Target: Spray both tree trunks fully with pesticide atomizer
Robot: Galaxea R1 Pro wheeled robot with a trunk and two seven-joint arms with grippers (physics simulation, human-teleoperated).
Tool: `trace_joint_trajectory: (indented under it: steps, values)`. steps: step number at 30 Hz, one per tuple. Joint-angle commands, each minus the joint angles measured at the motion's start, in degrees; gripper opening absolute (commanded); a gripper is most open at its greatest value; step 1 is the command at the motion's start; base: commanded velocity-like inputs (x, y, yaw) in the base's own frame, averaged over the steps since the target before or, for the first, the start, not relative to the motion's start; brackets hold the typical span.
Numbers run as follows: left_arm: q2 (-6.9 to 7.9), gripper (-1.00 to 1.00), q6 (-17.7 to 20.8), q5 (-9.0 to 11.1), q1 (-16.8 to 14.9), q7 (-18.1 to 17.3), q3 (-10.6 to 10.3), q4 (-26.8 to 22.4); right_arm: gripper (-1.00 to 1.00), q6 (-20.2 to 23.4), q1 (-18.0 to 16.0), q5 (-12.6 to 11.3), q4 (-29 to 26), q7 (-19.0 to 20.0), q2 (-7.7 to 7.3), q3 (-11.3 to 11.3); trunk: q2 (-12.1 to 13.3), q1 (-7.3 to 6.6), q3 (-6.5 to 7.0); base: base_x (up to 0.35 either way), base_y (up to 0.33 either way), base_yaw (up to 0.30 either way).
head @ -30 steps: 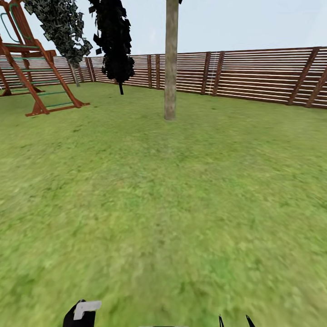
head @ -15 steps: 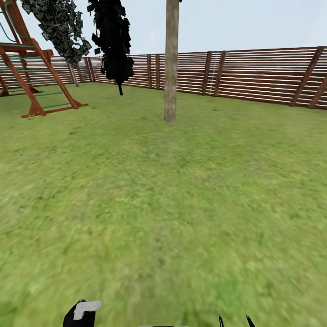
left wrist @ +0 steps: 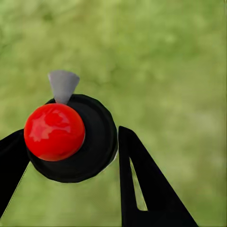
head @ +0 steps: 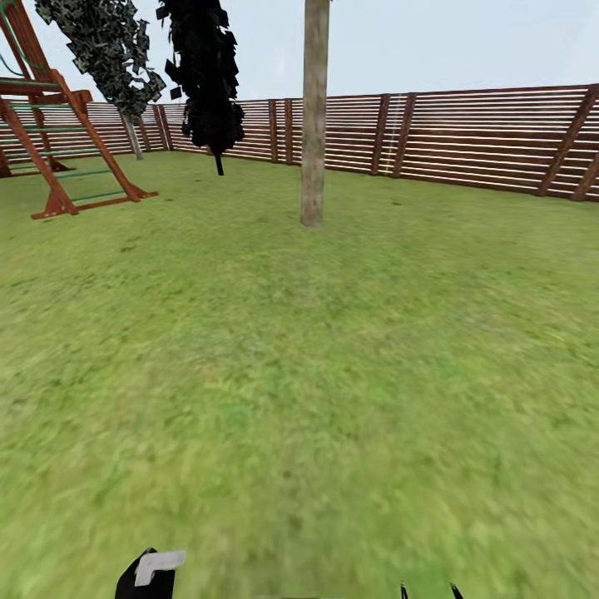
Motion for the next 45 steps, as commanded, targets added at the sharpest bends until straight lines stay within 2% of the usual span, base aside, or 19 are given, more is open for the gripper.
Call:
trace_joint_trajectory:
  steps: [1,4,13,16,23,35,36,40,41,45]
  values:
    - [0.0,-1.0,0.0,0.0,0.0,0.0,0.0,-0.01,1.0,0.0,0.02,-0.03,-0.02,0.02,0.02,-0.01,0.0,0.0,0.0,0.341,0.0,0.0]
    - [-0.01,-1.0,-0.01,0.0,0.0,0.0,-0.03,-0.01,1.0,-0.07,0.03,-0.29,-1.31,-0.13,1.33,-0.24,0.0,0.0,0.0,0.341,0.0,0.0]
    - [-0.09,-1.0,0.08,-0.04,0.0,0.0,-0.01,-0.01,1.0,-0.22,0.03,-0.22,-3.13,-0.05,1.3,-0.32,0.0,0.0,0.0,0.341,0.0,0.0]
    - [-0.06,-1.0,0.07,-0.03,0.0,0.0,-0.01,-0.01,1.0,-0.19,0.03,-0.19,-3.16,-0.04,1.18,-0.3,0.0,0.0,0.0,0.341,0.0,0.0]
    - [-0.09,-1.0,0.05,-0.03,0.0,0.0,-0.06,-0.01,1.0,-0.02,0.05,-0.27,-3.33,-0.26,-0.66,-0.56,0.0,0.0,0.0,0.341,0.0,0.0]
    - [-0.09,-1.0,0.06,-0.09,0.0,0.0,-0.04,-0.01,1.0,-0.17,0.12,-0.38,-3.17,-0.24,-0.79,-0.51,0.0,0.0,0.0,0.341,0.0,0.0]
    - [-0.09,-1.0,0.05,-0.08,0.0,0.0,-0.02,-0.01,1.0,-0.22,0.12,-0.43,-3.2,-0.31,-0.84,-0.72,0.0,0.0,0.0,0.342,0.0,0.0]
    - [-0.07,-1.0,0.03,-0.09,0.0,0.0,0.0,-0.01,1.0,-0.05,0.12,-1.76,-3.26,-1.31,-3.29,-6.31,0.0,0.0,0.0,0.341,0.0,0.0]
    - [-0.06,-1.0,0.03,-0.07,0.0,0.0,0.0,-0.01,1.0,-0.07,0.12,-1.82,-3.26,-1.28,-3.52,-7.05,0.0,0.0,0.0,0.341,0.0,0.0]
    - [-0.08,-1.0,0.05,-0.07,0.0,0.0,-0.01,-0.01,1.0,-0.09,0.12,-1.61,-3.18,-1.11,-3.65,-7.43,0.0,0.0,0.0,0.341,0.0,0.0]
